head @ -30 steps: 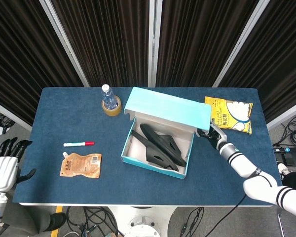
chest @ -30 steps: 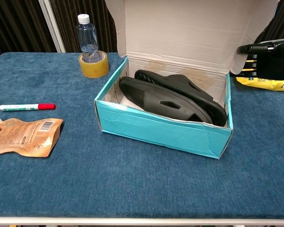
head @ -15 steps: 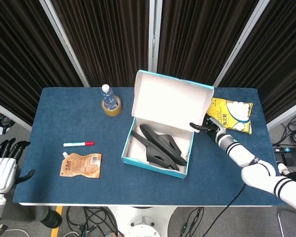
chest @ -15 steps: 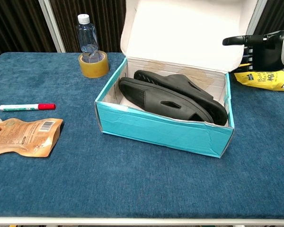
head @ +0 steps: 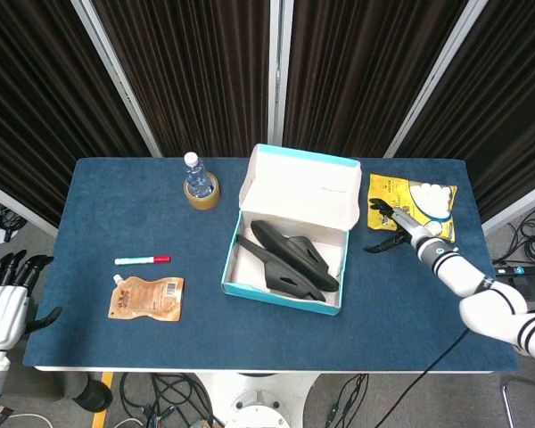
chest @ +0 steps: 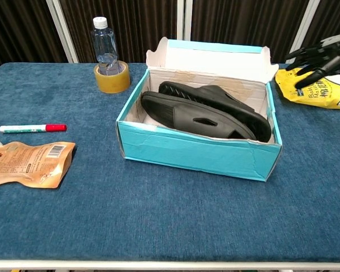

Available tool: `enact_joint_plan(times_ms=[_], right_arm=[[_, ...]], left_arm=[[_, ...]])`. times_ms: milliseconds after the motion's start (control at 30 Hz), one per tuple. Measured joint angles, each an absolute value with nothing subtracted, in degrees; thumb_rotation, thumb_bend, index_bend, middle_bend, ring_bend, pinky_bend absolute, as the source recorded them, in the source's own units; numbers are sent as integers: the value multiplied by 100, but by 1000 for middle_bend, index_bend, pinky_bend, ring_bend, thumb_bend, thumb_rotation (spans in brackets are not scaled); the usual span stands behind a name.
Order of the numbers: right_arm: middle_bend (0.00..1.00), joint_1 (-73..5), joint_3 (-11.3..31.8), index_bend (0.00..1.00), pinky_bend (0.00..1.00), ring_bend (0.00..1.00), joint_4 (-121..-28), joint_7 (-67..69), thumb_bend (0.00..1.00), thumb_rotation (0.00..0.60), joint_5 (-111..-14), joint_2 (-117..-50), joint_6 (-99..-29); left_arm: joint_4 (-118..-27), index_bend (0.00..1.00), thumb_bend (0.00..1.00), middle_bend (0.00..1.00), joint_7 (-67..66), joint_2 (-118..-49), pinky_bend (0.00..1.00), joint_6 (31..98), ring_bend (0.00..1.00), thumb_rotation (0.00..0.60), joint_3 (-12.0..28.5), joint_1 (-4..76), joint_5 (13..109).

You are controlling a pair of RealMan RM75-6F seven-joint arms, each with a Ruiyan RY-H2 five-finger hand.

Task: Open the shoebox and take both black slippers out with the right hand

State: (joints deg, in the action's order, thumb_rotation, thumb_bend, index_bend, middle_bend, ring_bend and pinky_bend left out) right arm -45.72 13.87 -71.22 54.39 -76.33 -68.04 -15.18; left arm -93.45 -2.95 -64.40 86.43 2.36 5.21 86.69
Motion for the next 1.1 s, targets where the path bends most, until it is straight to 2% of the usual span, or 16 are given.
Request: enact_joint_plan(times_ms=[233,333,433,567,767,1100], right_arm=[[129,-4329,1225,25,0,0,-8497,4367,0,600,-7587,-5995,-2350],[144,-4249,1228,47,0,11,-9050,3852,2,600,-7607,-5808,-2869],[152,-4263,1228,52,0,19,-9306,3273,2,600,-7607,-5789,-3107],[159,-4423,1188,55,8,36,-9426,2393,19,600,-7435,-5950,-3146],[163,-4800,1011,55,15,49,-9522,922,27,600,-6575,-6424,-3196],[166,-5250,558,64,19,74,-9731,-1037,26,600,-4803,-7199,-4055]], left_arm=[[-9368,163,166,171,-325,-6428,72,8670,69,600,264,541,8700],[-9378,163,165,171,-330,-6428,72,8715,69,600,255,513,8714],[-9379,163,166,171,-317,-6437,72,8746,69,600,248,481,8703],[-9334,163,165,171,-276,-6460,72,8767,69,600,230,449,8696],[-9234,163,165,171,-161,-6520,72,8773,69,600,213,414,8677],[-9039,163,166,171,52,-6621,72,8742,69,600,198,406,8690]])
